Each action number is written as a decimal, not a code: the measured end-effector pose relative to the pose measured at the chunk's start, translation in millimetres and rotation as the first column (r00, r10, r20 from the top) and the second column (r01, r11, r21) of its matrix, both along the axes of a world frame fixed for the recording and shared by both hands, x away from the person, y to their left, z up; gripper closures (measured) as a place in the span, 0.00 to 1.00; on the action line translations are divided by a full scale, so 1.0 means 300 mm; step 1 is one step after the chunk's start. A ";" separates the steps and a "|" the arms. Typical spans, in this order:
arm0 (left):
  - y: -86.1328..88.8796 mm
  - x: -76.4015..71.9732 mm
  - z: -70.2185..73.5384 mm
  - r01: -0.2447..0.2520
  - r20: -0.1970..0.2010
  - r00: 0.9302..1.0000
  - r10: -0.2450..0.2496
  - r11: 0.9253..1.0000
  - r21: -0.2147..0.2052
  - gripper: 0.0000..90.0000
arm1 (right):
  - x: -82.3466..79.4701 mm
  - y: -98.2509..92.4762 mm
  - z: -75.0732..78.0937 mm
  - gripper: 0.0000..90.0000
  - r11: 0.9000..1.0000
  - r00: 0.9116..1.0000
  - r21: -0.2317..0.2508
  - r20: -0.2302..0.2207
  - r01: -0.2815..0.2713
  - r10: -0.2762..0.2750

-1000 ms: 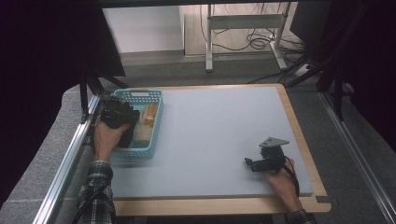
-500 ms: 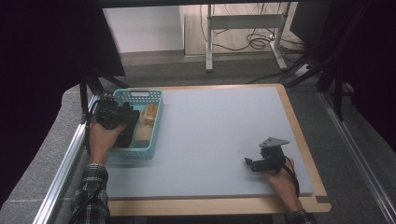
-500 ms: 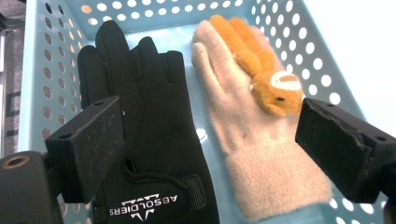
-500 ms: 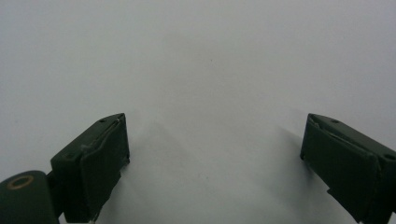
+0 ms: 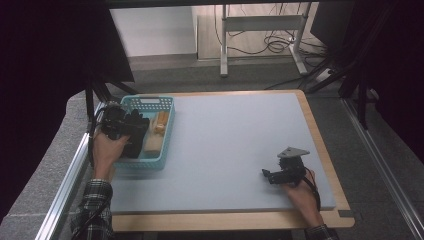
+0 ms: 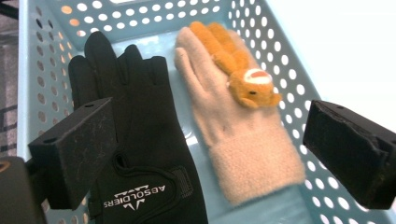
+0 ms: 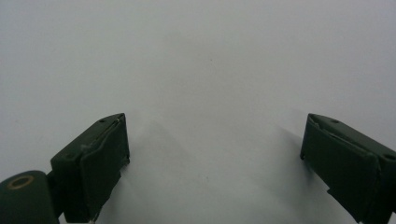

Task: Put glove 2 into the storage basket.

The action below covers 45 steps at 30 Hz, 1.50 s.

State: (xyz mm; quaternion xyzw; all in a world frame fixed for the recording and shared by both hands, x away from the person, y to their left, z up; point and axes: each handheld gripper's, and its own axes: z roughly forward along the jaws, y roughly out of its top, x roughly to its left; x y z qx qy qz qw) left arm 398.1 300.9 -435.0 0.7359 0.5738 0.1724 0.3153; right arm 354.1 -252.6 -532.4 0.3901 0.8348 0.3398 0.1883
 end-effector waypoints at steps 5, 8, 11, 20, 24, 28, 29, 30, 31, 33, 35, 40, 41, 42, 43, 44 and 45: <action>-0.013 -0.012 0.008 0.022 0.015 1.000 -0.022 1.000 0.004 0.03 | 0.000 0.000 0.000 0.08 1.000 1.000 0.000 0.000 0.000 0.000; -0.022 -0.019 0.012 0.034 0.027 0.999 -0.034 0.999 0.017 0.03 | 0.000 0.000 0.000 0.08 1.000 1.000 0.000 0.000 0.000 0.000; -0.031 -0.026 0.015 0.047 0.036 0.998 -0.048 0.998 0.029 0.03 | 0.000 0.000 0.000 0.08 1.000 1.000 0.000 0.000 0.000 0.000; -0.067 -0.052 0.027 0.082 0.065 0.994 -0.085 0.995 0.049 0.02 | 0.000 0.000 0.000 0.08 1.000 1.000 0.000 0.000 0.000 0.000; -0.086 -0.059 0.030 0.099 0.069 0.992 -0.103 0.993 0.058 0.02 | 0.000 0.000 0.000 0.08 1.000 1.000 0.000 0.000 0.000 0.000; -0.106 -0.064 0.033 0.114 0.077 0.990 -0.118 0.992 0.060 0.02 | 0.000 0.000 0.000 0.08 1.000 1.000 0.000 0.000 0.000 0.000; -0.113 -0.066 0.035 0.119 0.078 0.989 -0.123 0.991 0.064 0.02 | 0.000 0.000 0.000 0.08 1.000 1.000 0.000 0.000 0.000 0.000; -0.117 -0.067 0.036 0.120 0.079 0.989 -0.125 0.991 0.065 0.02 | 0.000 0.000 0.000 0.08 1.000 1.000 0.000 0.000 0.000 0.000; -0.121 -0.069 0.037 0.126 0.080 0.988 -0.131 0.990 0.067 0.02 | 0.000 0.000 0.000 0.08 1.000 1.000 0.000 0.000 0.000 0.000; -0.131 -0.072 0.039 0.132 0.085 0.987 -0.137 0.989 0.068 0.02 | 0.000 0.000 0.000 0.08 1.000 1.000 0.000 0.001 0.000 0.000; -0.141 -0.075 0.040 0.136 0.091 0.986 -0.142 0.988 0.071 0.02 | 0.000 0.000 0.000 0.08 1.000 1.000 0.000 0.001 0.000 0.000; -0.162 -0.083 0.042 0.150 0.099 0.983 -0.156 0.986 0.072 0.02 | 0.000 0.000 0.000 0.08 1.000 1.000 0.000 0.000 0.000 0.000; -0.166 -0.085 0.042 0.152 0.102 0.982 -0.159 0.986 0.069 0.02 | 0.000 0.000 0.000 0.08 1.000 1.000 -0.001 0.001 0.000 0.000; -0.170 -0.087 0.042 0.156 0.102 0.981 -0.162 0.986 0.068 0.02 | 0.000 0.000 0.000 0.08 1.000 1.000 0.000 0.001 0.000 0.000; -0.174 -0.089 0.041 0.158 0.104 0.981 -0.164 0.985 0.064 0.02 | 0.000 0.000 0.000 0.08 1.000 1.000 -0.001 0.001 0.000 0.000; -0.178 -0.091 0.041 0.161 0.106 0.980 -0.167 0.985 0.065 0.02 | 0.000 0.000 0.000 0.08 1.000 1.000 -0.001 0.001 0.000 0.000; -0.184 -0.093 0.041 0.164 0.109 0.979 -0.170 0.985 0.062 0.02 | 0.000 0.000 0.000 0.08 1.000 1.000 0.000 0.000 0.000 0.000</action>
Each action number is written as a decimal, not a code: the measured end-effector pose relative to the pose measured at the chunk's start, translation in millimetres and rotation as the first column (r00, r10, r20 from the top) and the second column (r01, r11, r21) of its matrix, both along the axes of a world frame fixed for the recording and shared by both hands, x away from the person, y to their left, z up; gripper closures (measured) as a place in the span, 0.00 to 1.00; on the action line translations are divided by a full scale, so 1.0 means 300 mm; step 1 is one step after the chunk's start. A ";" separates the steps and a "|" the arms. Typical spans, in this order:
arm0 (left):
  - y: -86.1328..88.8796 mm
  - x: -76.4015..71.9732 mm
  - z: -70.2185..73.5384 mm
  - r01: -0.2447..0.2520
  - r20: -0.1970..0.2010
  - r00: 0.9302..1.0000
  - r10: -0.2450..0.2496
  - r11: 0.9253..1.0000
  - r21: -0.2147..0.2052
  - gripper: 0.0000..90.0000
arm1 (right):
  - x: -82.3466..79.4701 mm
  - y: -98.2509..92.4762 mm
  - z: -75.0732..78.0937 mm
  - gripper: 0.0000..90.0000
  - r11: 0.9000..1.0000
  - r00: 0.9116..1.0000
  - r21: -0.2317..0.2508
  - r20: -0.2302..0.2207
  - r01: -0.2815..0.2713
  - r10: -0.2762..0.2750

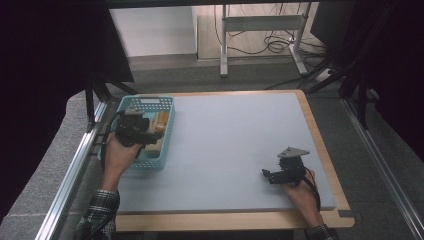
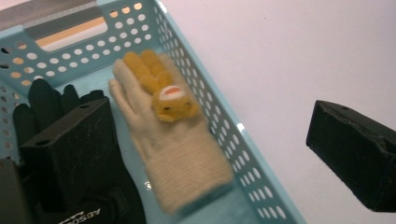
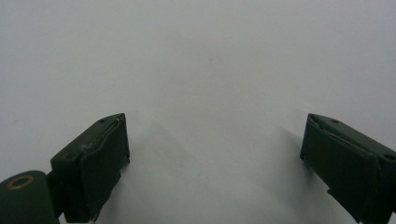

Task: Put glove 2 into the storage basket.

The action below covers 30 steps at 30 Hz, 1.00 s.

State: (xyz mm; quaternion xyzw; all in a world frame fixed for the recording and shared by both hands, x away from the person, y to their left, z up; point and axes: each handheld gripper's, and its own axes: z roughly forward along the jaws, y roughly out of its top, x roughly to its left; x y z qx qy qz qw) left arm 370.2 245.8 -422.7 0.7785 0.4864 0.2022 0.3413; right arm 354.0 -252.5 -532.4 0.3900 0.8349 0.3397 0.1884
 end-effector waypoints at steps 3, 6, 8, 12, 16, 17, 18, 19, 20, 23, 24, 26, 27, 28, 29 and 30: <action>-0.015 -0.007 -0.001 0.009 0.005 1.000 -0.009 1.000 -0.009 0.02 | 0.000 0.000 0.000 0.08 1.000 1.000 0.000 -0.001 0.001 -0.001; -0.031 -0.012 -0.002 0.025 0.008 1.000 -0.025 1.000 -0.012 0.02 | 0.000 0.000 0.000 0.08 1.000 1.000 0.000 -0.001 0.001 -0.001; -0.042 -0.015 -0.004 0.035 0.012 0.999 -0.035 0.999 -0.013 0.02 | 0.000 0.000 0.000 0.08 1.000 1.000 0.000 0.000 0.000 0.000; -0.063 -0.021 -0.005 0.051 0.016 0.999 -0.050 0.999 -0.016 0.02 | 0.000 0.000 0.000 0.08 1.000 1.000 0.000 0.000 0.000 0.000; -0.085 -0.026 -0.007 0.068 0.021 0.997 -0.068 0.997 -0.021 0.02 | 0.000 0.000 0.000 0.08 1.000 1.000 0.000 0.000 0.000 0.000; -0.091 -0.028 -0.008 0.071 0.022 0.997 -0.070 0.997 -0.023 0.02 | 0.000 0.000 0.000 0.08 1.000 1.000 0.000 0.000 0.000 0.000; -0.095 -0.028 -0.008 0.076 0.024 0.997 -0.075 0.997 -0.023 0.02 | 0.000 0.000 0.000 0.08 1.000 1.000 0.000 0.001 0.000 0.000; -0.102 -0.030 -0.009 0.078 0.024 0.997 -0.078 0.997 -0.027 0.02 | 0.000 0.000 0.000 0.08 1.000 1.000 0.000 0.000 0.000 0.000; -0.108 -0.031 -0.010 0.083 0.025 0.996 -0.083 0.996 -0.028 0.02 | 0.000 0.000 0.000 0.08 1.000 1.000 0.000 0.000 0.000 0.000; -0.127 -0.034 -0.013 0.091 0.024 0.996 -0.090 0.995 -0.030 0.02 | 0.000 0.000 0.000 0.08 1.000 1.000 0.000 0.001 0.000 0.000; -0.133 -0.035 -0.014 0.092 0.024 0.996 -0.091 0.995 -0.031 0.02 | 0.000 0.000 0.000 0.08 1.000 1.000 0.000 0.001 0.000 0.000; -0.146 -0.036 -0.015 0.101 0.025 0.995 -0.100 0.994 -0.032 0.02 | 0.000 0.000 0.000 0.08 1.000 1.000 0.000 0.001 0.000 0.000; -0.154 -0.037 -0.015 0.107 0.026 0.994 -0.106 0.994 -0.034 0.02 | 0.000 0.000 0.000 0.08 1.000 1.000 0.000 0.001 0.000 0.000; -0.159 -0.037 -0.016 0.109 0.027 0.994 -0.108 0.993 -0.036 0.02 | 0.000 0.000 0.000 0.08 1.000 1.000 0.000 0.000 0.000 0.000; -0.165 -0.038 -0.016 0.114 0.028 0.993 -0.113 0.993 -0.037 0.02 | 0.000 0.000 0.000 0.08 1.000 1.000 0.000 0.000 0.000 0.000; -0.174 -0.040 -0.016 0.119 0.030 0.993 -0.118 0.992 -0.038 0.02 | 0.000 0.000 0.000 0.08 1.000 1.000 0.000 0.000 0.000 0.000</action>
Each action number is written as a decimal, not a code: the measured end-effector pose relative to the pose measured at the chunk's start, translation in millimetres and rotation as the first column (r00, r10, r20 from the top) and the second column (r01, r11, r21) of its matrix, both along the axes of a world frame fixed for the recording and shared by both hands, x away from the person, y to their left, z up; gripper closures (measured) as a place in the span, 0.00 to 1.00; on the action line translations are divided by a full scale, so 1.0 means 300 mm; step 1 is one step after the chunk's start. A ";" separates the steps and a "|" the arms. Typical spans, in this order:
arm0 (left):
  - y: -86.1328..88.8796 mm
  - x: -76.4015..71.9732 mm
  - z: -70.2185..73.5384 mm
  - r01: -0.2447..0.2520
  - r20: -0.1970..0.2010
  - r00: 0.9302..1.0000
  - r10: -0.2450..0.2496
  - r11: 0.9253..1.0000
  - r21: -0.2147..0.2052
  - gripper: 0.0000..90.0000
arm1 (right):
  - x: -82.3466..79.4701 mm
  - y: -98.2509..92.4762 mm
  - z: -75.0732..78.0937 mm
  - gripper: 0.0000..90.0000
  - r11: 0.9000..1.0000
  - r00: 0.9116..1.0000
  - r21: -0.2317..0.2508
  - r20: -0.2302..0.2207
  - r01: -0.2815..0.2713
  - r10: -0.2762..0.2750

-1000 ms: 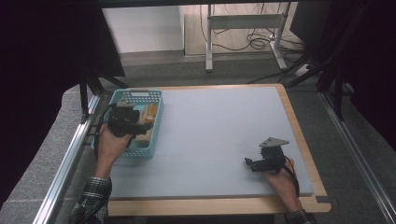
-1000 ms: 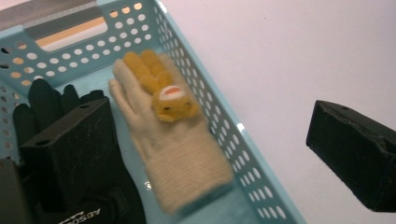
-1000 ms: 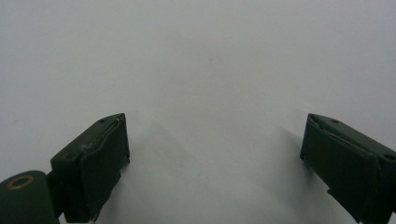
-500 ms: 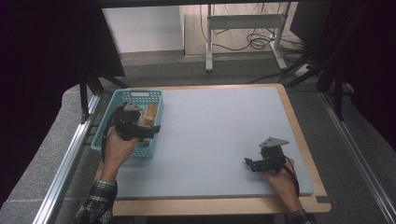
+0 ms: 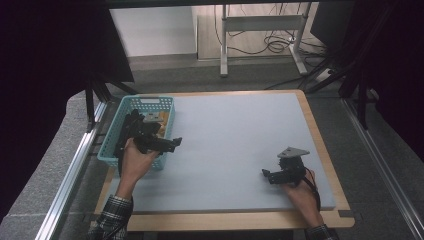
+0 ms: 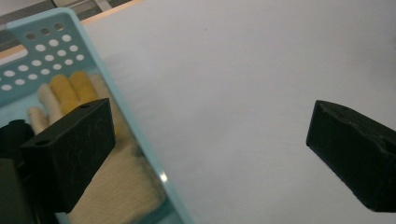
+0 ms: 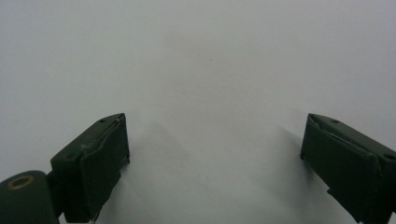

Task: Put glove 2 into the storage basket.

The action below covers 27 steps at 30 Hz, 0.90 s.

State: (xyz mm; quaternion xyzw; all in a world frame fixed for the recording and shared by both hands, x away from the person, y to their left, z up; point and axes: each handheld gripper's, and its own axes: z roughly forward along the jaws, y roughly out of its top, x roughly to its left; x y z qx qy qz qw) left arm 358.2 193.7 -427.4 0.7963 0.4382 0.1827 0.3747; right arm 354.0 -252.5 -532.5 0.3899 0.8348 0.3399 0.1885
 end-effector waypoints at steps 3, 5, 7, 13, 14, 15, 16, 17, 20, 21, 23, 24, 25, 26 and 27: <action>-0.021 -0.004 -0.001 0.013 0.004 1.000 -0.013 1.000 -0.009 0.02 | 0.000 0.000 0.000 0.08 1.000 1.000 0.000 0.000 0.000 0.000; -0.034 -0.005 -0.001 0.027 0.002 1.000 -0.027 1.000 -0.011 0.02 | 0.000 0.000 0.000 0.08 1.000 1.000 0.001 -0.001 0.000 0.000; -0.053 -0.007 -0.005 0.034 0.002 0.999 -0.034 0.999 -0.012 0.02 | 0.000 0.000 0.000 0.08 1.000 1.000 0.000 0.000 0.000 0.000; -0.091 -0.007 -0.019 0.060 -0.001 0.998 -0.060 0.998 -0.016 0.02 | 0.000 0.000 0.000 0.08 1.000 1.000 0.000 0.000 0.000 0.000; -0.096 -0.008 -0.020 0.063 -0.003 0.998 -0.063 0.998 -0.017 0.02 | 0.000 0.000 0.000 0.08 1.000 1.000 -0.001 0.000 0.000 0.000; -0.103 -0.008 -0.023 0.068 -0.004 0.998 -0.068 0.998 -0.019 0.02 | 0.000 0.000 0.000 0.08 1.000 1.000 0.000 0.000 0.000 0.000; -0.107 -0.007 -0.024 0.073 -0.003 0.997 -0.073 0.997 -0.020 0.02 | 0.000 0.000 0.000 0.08 1.000 1.000 0.000 0.000 0.000 0.000; -0.114 -0.008 -0.027 0.077 -0.005 0.997 -0.077 0.997 -0.023 0.02 | 0.000 0.000 0.000 0.08 1.000 1.000 -0.001 0.000 0.000 0.000; -0.129 -0.009 -0.032 0.087 -0.003 0.996 -0.087 0.996 -0.029 0.02 | 0.000 0.000 0.000 0.08 1.000 1.000 -0.001 0.000 0.000 0.000; -0.134 -0.010 -0.034 0.090 -0.004 0.996 -0.090 0.995 -0.033 0.02 | 0.000 0.000 0.000 0.08 1.000 1.000 0.000 0.000 0.000 0.000; -0.148 -0.012 -0.039 0.096 -0.003 0.995 -0.096 0.994 -0.043 0.02 | 0.000 0.000 0.000 0.08 1.000 1.000 -0.001 0.000 0.000 0.000; -0.154 -0.012 -0.041 0.100 -0.003 0.995 -0.100 0.994 -0.044 0.02 | 0.000 0.001 0.000 0.08 1.000 1.000 0.001 0.000 0.002 -0.002; -0.158 -0.012 -0.043 0.106 -0.002 0.994 -0.106 0.993 -0.045 0.02 | 0.000 0.001 0.000 0.08 1.000 1.000 0.001 0.000 0.002 -0.002; -0.164 -0.013 -0.045 0.111 -0.001 0.994 -0.111 0.993 -0.045 0.02 | 0.000 0.001 0.000 0.08 1.000 1.000 0.001 0.000 0.001 -0.001; -0.173 -0.014 -0.048 0.115 -0.001 0.993 -0.115 0.992 -0.049 0.02 | 0.001 0.000 0.000 0.08 1.000 1.000 0.000 0.000 0.001 -0.001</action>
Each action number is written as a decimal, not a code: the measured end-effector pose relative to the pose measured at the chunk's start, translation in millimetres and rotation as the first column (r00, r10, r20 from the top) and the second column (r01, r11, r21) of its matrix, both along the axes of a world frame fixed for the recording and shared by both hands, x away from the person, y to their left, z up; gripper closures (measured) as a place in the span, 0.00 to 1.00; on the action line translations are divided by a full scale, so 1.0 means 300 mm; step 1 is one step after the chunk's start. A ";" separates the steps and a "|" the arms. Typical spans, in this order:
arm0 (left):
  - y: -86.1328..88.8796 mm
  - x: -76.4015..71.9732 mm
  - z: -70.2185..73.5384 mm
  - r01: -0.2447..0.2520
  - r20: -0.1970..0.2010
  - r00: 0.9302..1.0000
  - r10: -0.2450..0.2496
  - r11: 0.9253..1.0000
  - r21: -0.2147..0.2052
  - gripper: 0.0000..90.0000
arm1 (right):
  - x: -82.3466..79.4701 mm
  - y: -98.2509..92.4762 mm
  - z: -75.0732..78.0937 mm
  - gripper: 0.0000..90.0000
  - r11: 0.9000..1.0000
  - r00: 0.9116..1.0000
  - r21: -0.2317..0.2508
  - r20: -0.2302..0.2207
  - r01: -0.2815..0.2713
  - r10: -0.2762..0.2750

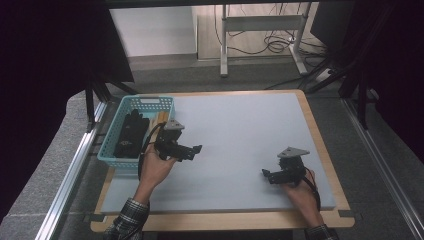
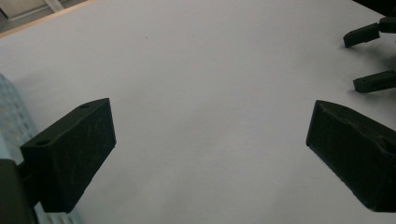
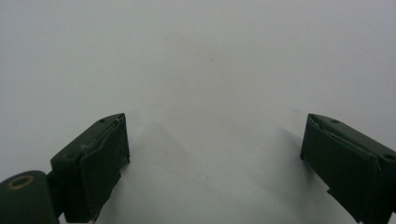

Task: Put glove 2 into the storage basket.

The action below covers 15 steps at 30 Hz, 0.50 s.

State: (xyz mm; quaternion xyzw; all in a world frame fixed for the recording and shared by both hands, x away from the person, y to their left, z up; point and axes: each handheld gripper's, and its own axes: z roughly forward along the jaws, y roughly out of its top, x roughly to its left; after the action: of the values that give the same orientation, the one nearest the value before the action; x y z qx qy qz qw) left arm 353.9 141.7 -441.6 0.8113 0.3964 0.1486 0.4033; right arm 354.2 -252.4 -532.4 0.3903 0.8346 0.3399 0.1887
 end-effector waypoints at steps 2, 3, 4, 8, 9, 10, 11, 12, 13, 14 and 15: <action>-0.015 -0.003 -0.003 0.014 -0.001 1.000 -0.014 1.000 -0.011 0.02 | 0.000 0.000 0.000 0.08 1.000 1.000 -0.001 0.000 -0.001 0.001; -0.021 -0.005 -0.004 0.019 -0.002 1.000 -0.019 1.000 -0.018 0.02 | 0.000 0.000 0.000 0.08 1.000 1.000 -0.001 0.000 -0.001 0.001; -0.032 -0.007 -0.005 0.030 -0.004 1.000 -0.030 0.999 -0.027 0.02 | 0.000 0.000 0.000 0.08 1.000 1.000 -0.001 0.000 -0.001 0.001; -0.065 -0.015 -0.009 0.053 -0.001 0.999 -0.053 0.998 -0.029 0.02 | 0.000 0.000 0.000 0.08 1.000 1.000 -0.001 0.002 -0.002 0.002; -0.074 -0.017 -0.012 0.059 -0.002 0.998 -0.059 0.998 -0.030 0.02 | 0.001 0.000 0.000 0.08 1.000 1.000 -0.002 0.002 -0.002 0.002; -0.083 -0.019 -0.015 0.067 -0.001 0.998 -0.067 0.997 -0.029 0.02 | 0.000 0.000 0.000 0.08 1.000 1.000 -0.001 0.000 -0.001 0.001; -0.089 -0.020 -0.017 0.071 -0.002 0.997 -0.071 0.997 -0.029 0.02 | 0.000 0.000 0.000 0.08 1.000 1.000 -0.001 0.000 -0.001 0.001; -0.097 -0.022 -0.021 0.078 -0.003 0.997 -0.078 0.996 -0.032 0.02 | 0.000 0.000 0.000 0.08 1.000 1.000 -0.001 0.000 -0.001 0.001; -0.102 -0.023 -0.024 0.082 -0.003 0.997 -0.082 0.996 -0.033 0.02 | 0.000 0.000 0.000 0.08 1.000 1.000 -0.001 0.000 -0.001 0.001; -0.110 -0.024 -0.030 0.089 -0.005 0.996 -0.089 0.995 -0.034 0.02 | 0.000 0.000 0.000 0.08 1.000 1.000 -0.001 0.000 -0.001 0.001; -0.116 -0.025 -0.034 0.092 -0.004 0.996 -0.092 0.995 -0.035 0.02 | 0.001 -0.001 0.000 0.08 1.000 1.000 -0.001 0.002 -0.002 0.002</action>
State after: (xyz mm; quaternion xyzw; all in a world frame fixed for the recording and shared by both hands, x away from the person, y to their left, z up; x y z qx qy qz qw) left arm 346.4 107.0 -451.8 0.8221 0.3623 0.1207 0.4223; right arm 354.4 -252.6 -532.3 0.3891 0.8350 0.3399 0.1893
